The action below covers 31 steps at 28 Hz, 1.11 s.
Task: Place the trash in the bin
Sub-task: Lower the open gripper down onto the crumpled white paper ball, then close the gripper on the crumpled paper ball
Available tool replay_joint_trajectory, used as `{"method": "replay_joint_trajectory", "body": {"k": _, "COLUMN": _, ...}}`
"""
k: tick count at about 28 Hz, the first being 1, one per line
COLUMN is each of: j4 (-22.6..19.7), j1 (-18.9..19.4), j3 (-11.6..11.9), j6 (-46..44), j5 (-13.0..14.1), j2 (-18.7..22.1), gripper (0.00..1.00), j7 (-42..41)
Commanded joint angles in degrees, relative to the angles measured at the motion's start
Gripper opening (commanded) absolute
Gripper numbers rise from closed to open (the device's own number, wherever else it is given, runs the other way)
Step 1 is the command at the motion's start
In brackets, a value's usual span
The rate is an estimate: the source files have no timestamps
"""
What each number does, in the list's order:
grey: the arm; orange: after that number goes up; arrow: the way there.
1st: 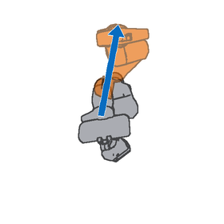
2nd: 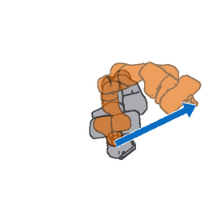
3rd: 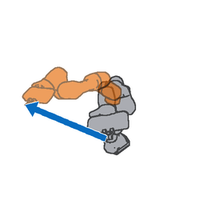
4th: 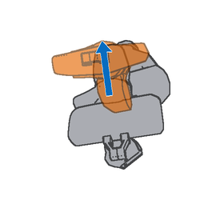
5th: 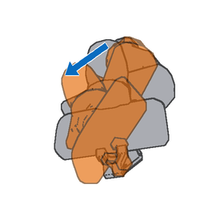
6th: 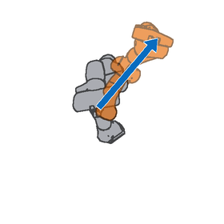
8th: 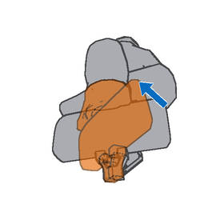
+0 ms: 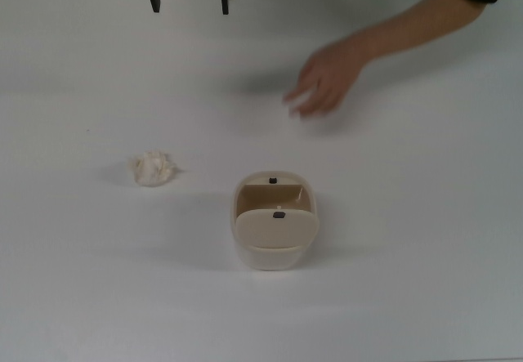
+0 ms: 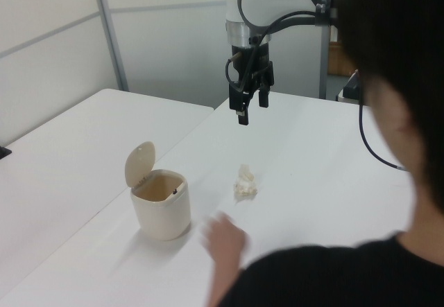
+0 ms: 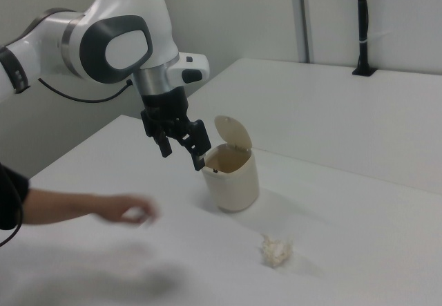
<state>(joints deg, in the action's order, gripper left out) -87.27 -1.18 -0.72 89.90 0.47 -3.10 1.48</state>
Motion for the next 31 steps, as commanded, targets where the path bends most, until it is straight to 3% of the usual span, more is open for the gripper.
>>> {"method": "replay_joint_trajectory", "body": {"k": 1, "j4": -0.3, "j1": 0.9, "j3": 1.1, "j6": 1.0, "j5": 0.1, "j2": -2.3, "gripper": 1.00, "j7": -1.1}}
{"method": "replay_joint_trajectory", "body": {"k": 8, "j4": -0.3, "j1": 0.4, "j3": 1.7, "j6": 2.6, "j5": -1.0, "j2": -4.0, "gripper": 1.00, "j7": -2.5}}
{"method": "replay_joint_trajectory", "body": {"k": 15, "j4": -0.4, "j1": -3.7, "j3": 1.8, "j6": 4.7, "j5": -1.2, "j2": -8.6, "gripper": 1.00, "j7": -14.3}}
{"method": "replay_joint_trajectory", "body": {"k": 22, "j4": -0.4, "j1": -5.2, "j3": 1.8, "j6": 11.1, "j5": -4.6, "j2": -15.1, "gripper": 1.00, "j7": -16.2}}
{"method": "replay_joint_trajectory", "body": {"k": 27, "j4": -0.7, "j1": -5.6, "j3": 1.9, "j6": 14.9, "j5": -6.7, "j2": -18.5, "gripper": 0.92, "j7": -16.2}}
{"method": "replay_joint_trajectory", "body": {"k": 31, "j4": -0.8, "j1": -6.6, "j3": 1.9, "j6": 18.7, "j5": -7.8, "j2": -21.6, "gripper": 0.79, "j7": -16.4}}
